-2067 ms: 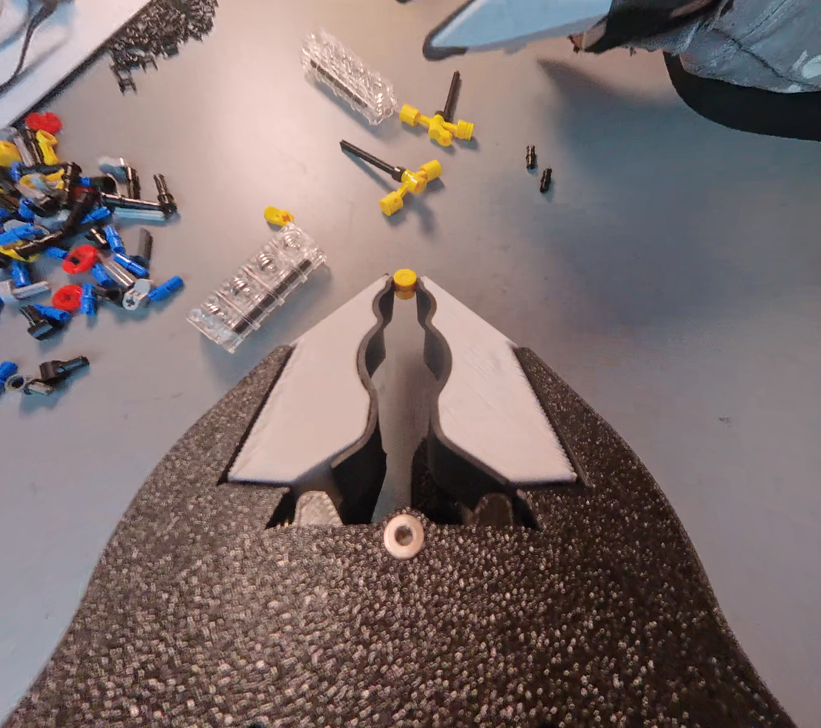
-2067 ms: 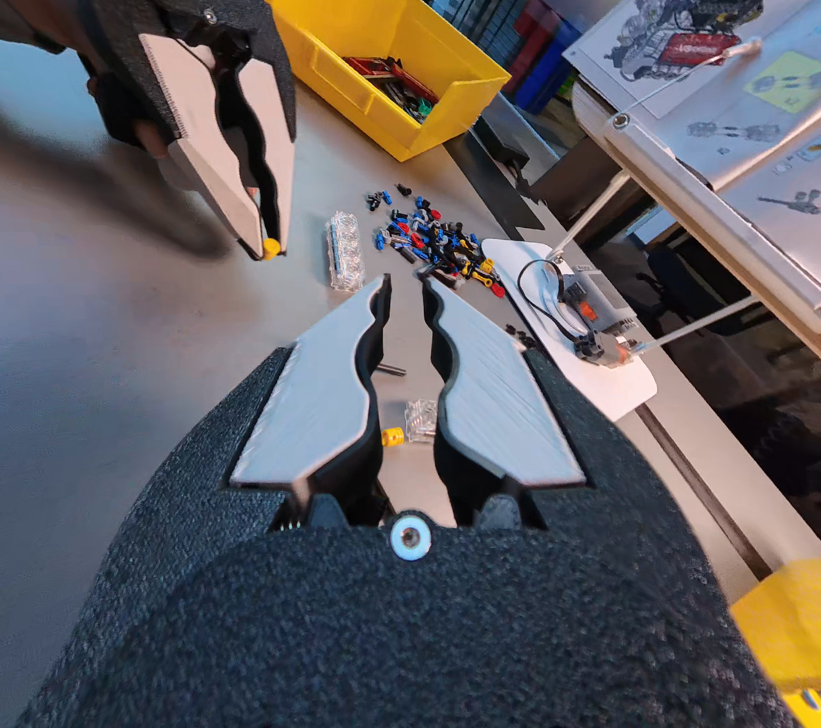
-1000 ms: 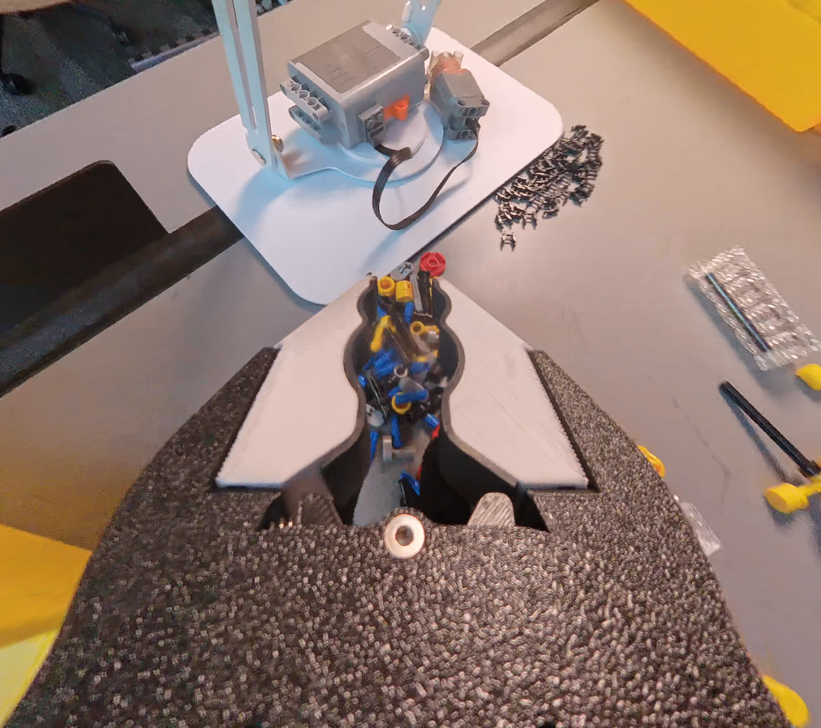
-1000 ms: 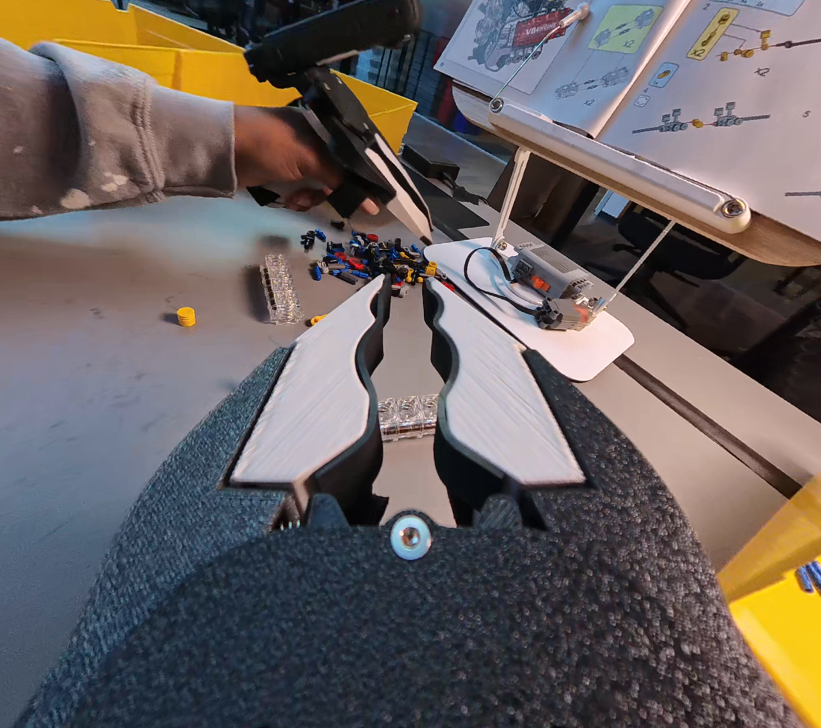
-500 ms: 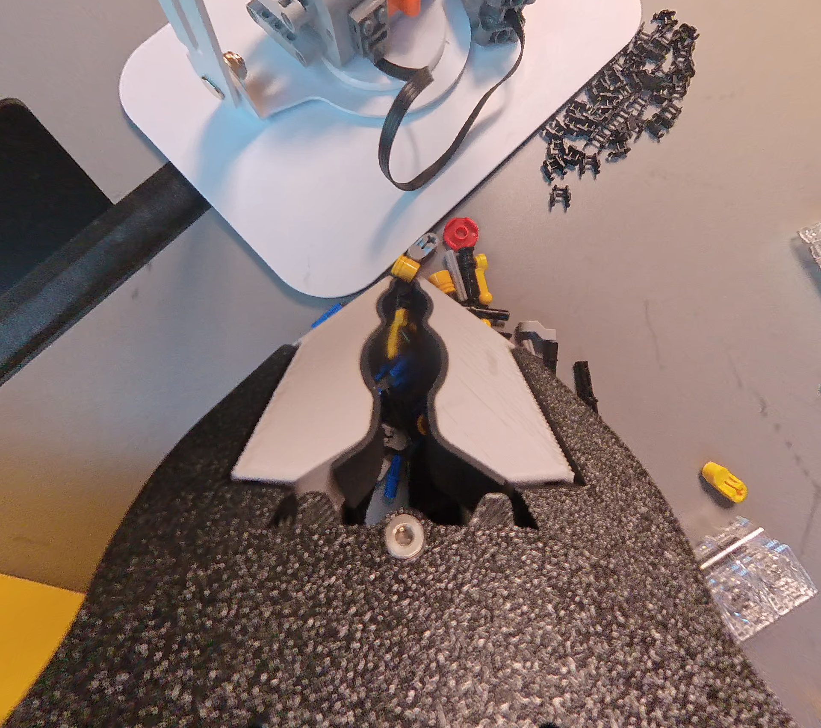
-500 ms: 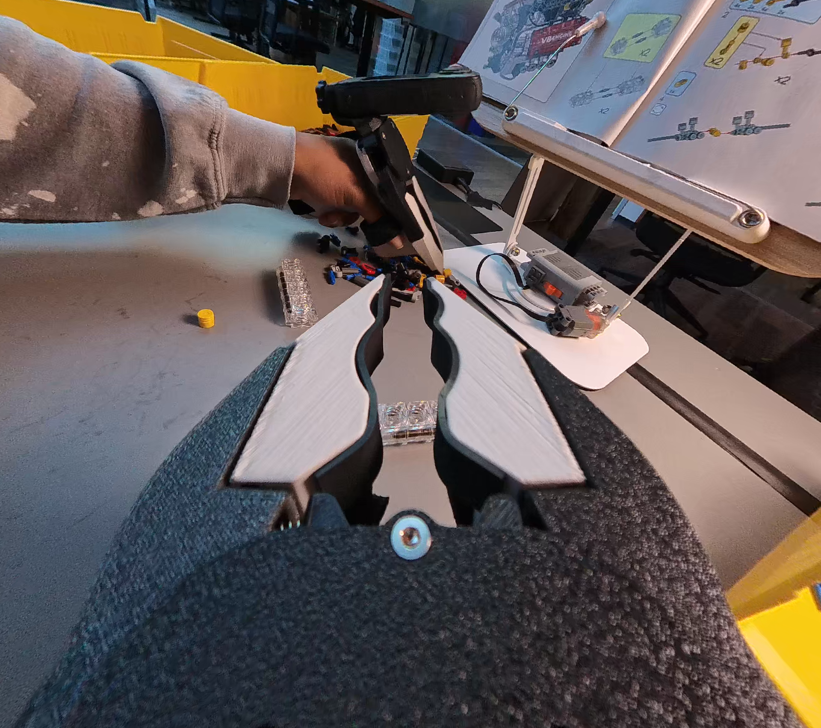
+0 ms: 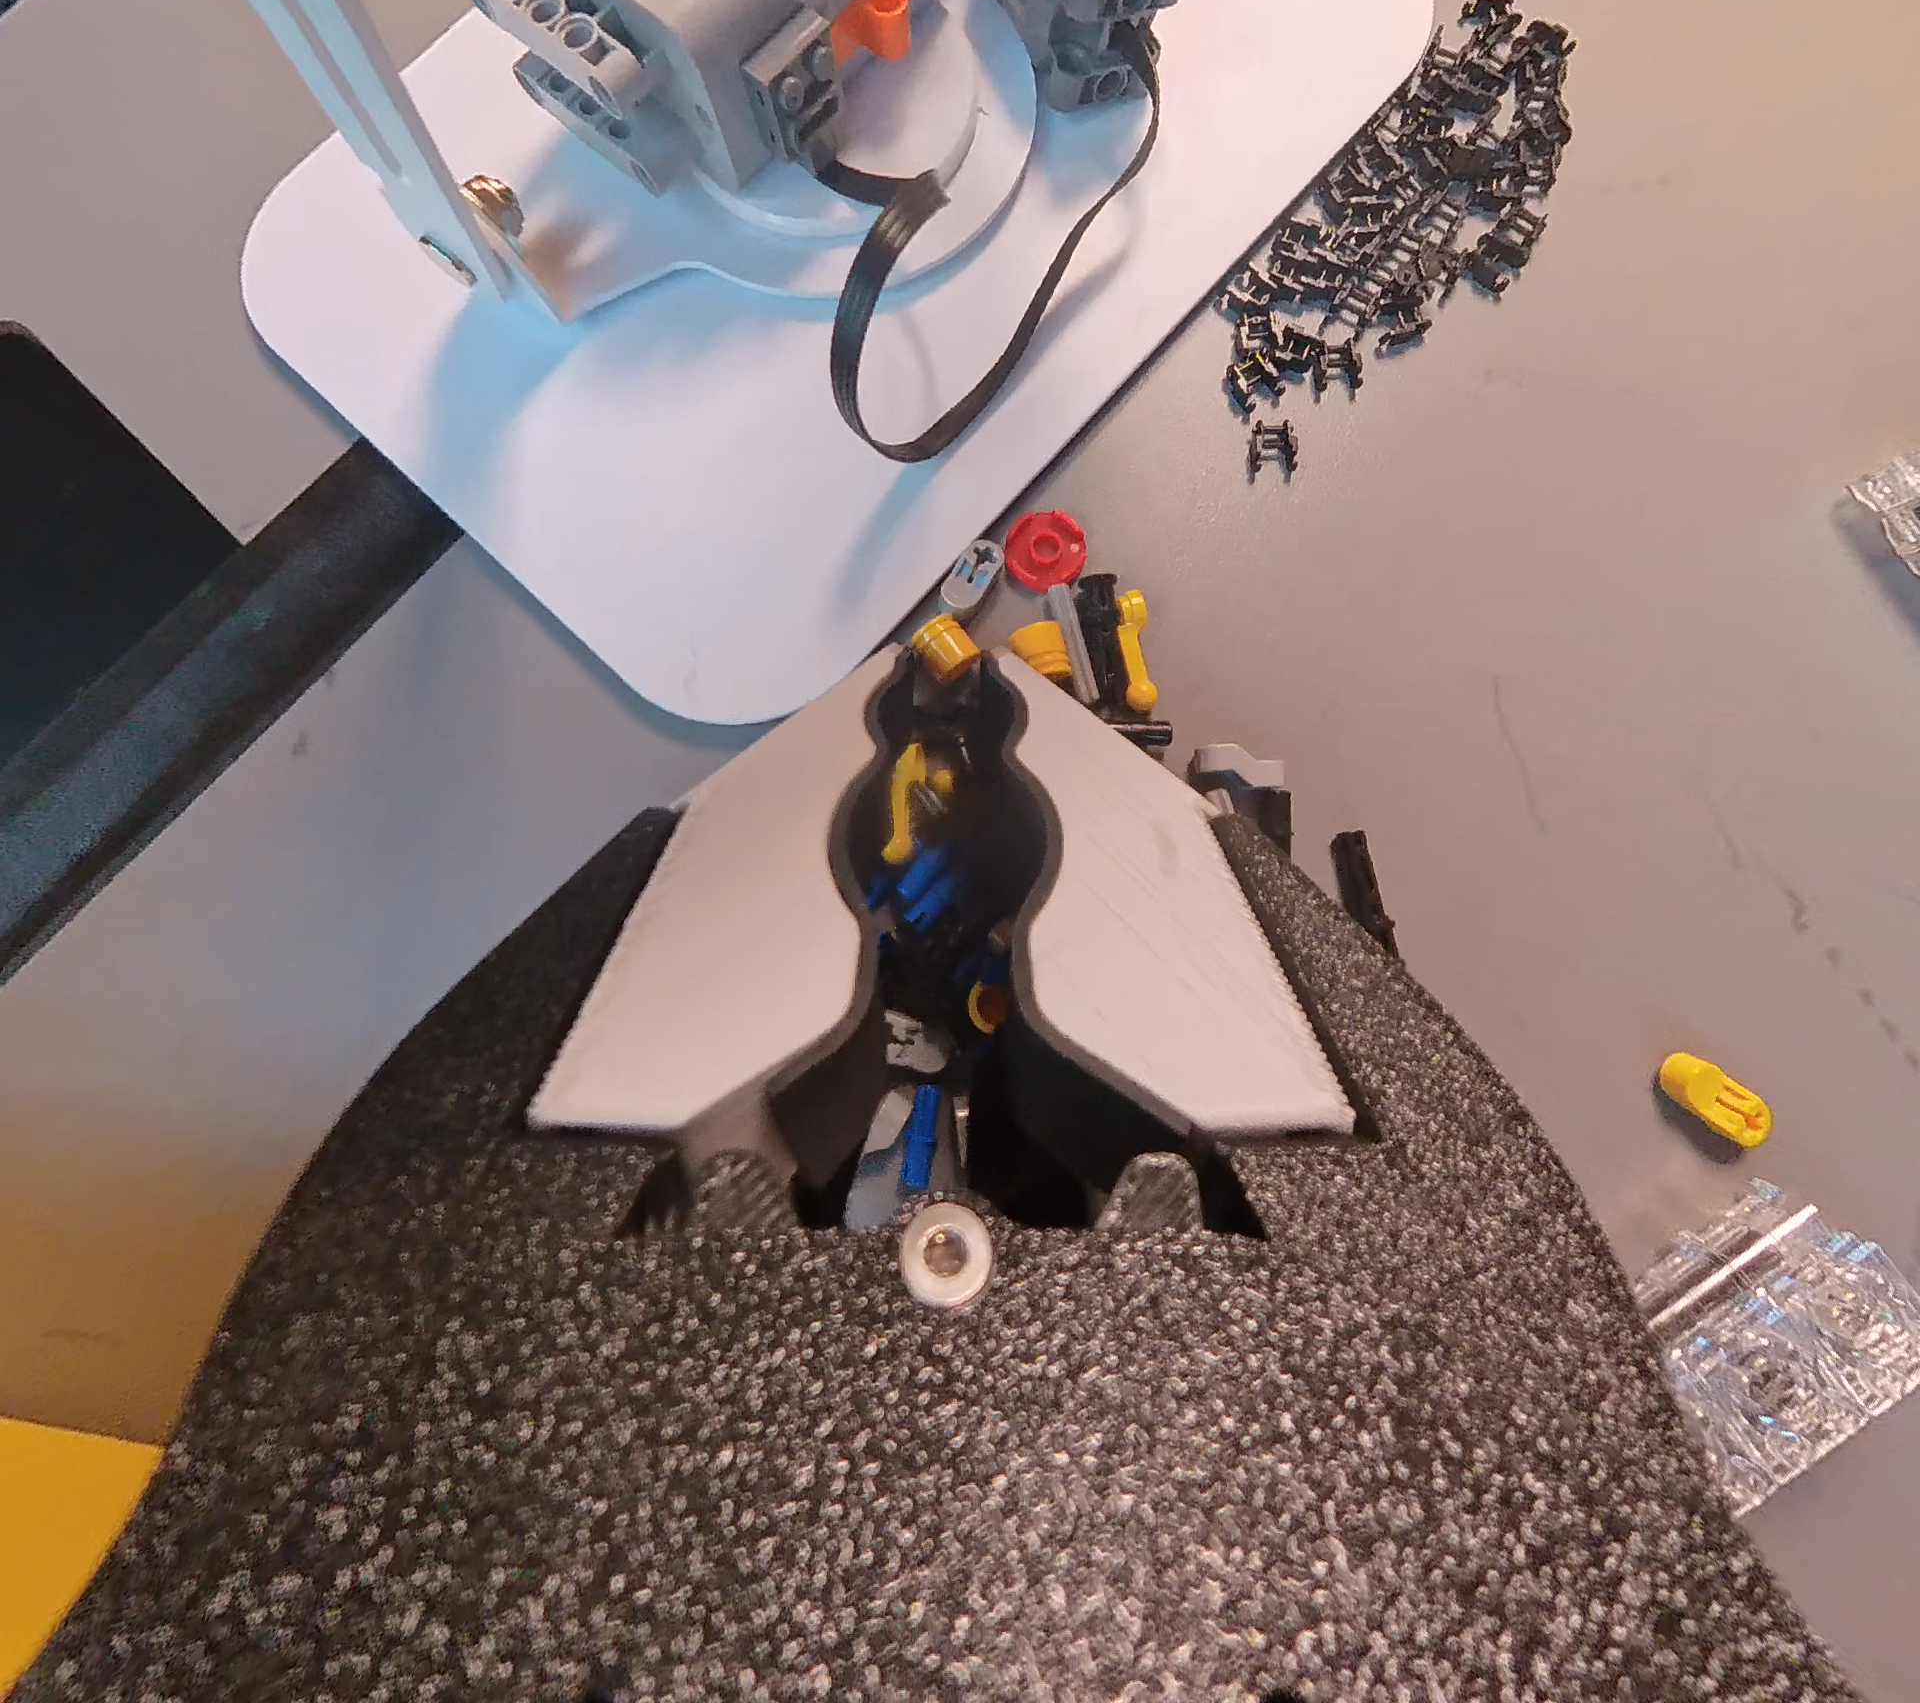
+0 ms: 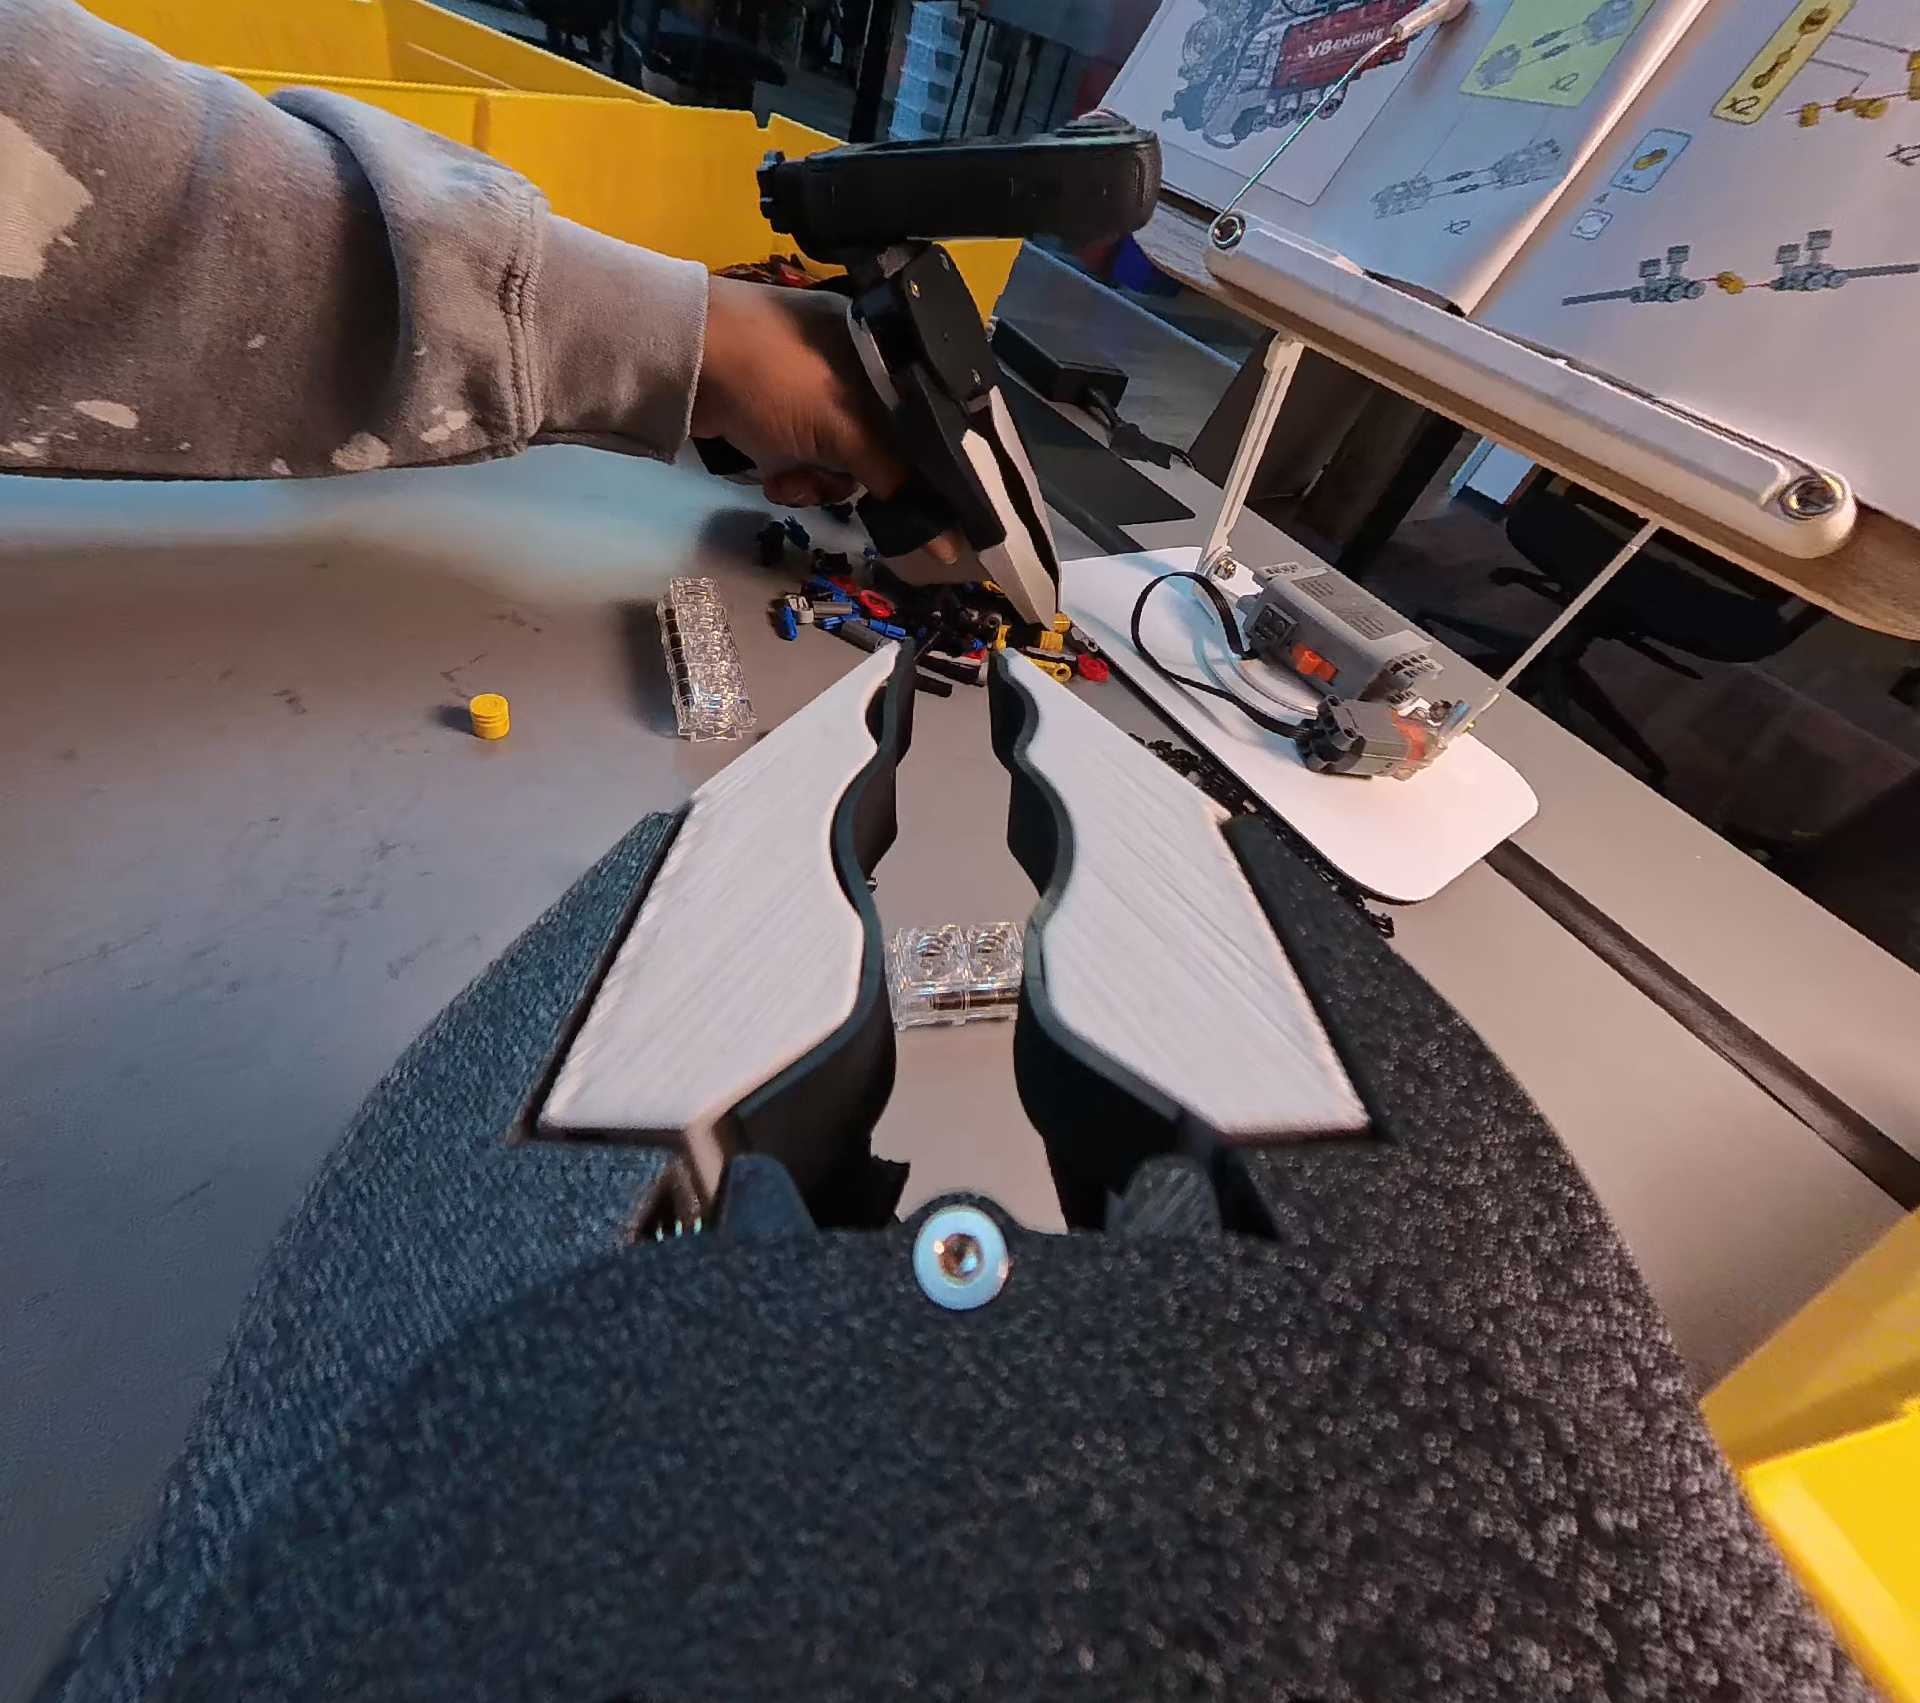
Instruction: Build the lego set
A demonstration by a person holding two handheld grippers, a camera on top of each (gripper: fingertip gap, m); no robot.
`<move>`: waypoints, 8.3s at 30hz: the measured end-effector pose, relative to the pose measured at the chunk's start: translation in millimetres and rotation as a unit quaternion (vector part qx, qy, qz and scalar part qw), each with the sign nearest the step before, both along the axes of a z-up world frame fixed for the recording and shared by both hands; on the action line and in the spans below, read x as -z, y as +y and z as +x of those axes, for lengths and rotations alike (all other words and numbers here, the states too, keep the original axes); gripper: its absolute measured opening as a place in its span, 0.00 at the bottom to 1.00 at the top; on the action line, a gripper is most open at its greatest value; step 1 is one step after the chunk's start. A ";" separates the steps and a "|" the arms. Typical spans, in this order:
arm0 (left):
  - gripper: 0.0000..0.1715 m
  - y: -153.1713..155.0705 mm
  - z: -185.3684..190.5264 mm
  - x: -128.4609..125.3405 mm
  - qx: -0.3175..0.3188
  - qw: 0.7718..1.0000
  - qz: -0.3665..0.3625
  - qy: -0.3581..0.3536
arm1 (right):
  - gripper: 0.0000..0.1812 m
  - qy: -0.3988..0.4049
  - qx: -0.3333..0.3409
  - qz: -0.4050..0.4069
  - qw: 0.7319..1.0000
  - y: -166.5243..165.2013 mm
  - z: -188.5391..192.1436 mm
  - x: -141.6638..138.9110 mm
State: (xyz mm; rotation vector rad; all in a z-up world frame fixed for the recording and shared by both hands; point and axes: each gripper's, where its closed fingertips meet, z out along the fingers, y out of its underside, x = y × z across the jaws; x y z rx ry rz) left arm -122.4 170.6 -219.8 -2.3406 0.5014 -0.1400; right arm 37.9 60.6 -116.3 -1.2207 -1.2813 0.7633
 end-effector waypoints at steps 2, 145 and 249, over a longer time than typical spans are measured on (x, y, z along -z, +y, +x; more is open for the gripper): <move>0.07 2.1 1.1 0.1 0.001 1.000 0.000 -0.002 | 0.08 -0.002 -0.002 0.000 1.000 -0.8 -0.5 0.7; 0.08 -215.7 137.3 -83.6 0.268 0.926 0.266 -0.003 | 0.07 -0.073 -0.213 -0.465 0.856 -109.2 -41.4 23.9; 0.05 -207.9 132.1 -149.4 0.135 0.669 -0.013 -0.730 | 0.05 0.034 -0.055 0.196 0.978 -98.2 -36.2 -41.6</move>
